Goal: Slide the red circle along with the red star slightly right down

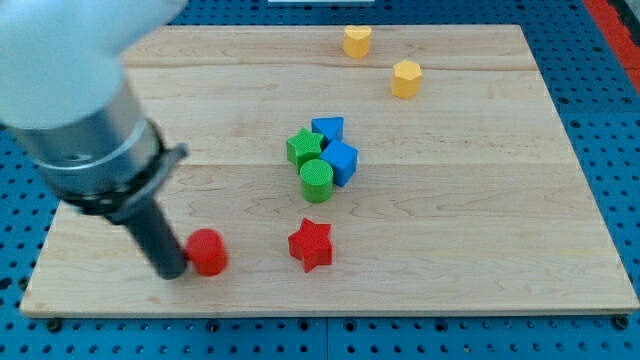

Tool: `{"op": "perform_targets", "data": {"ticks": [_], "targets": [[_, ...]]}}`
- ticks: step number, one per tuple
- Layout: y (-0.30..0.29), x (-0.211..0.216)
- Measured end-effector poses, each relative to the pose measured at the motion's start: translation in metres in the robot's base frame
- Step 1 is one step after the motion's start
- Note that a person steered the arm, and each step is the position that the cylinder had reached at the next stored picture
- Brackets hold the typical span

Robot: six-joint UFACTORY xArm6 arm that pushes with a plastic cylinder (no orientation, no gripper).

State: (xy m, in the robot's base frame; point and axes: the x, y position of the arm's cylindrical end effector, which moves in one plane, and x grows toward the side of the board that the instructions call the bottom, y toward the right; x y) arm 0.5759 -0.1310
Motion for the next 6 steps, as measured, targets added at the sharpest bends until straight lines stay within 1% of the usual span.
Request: {"op": "perform_targets", "data": {"ticks": [1, 2, 3, 4, 5, 6], "targets": [[0.031, -0.005], [0.048, 0.006], [0.03, 0.021], [0.033, 0.021], [0.037, 0.01], [0.037, -0.029]]}}
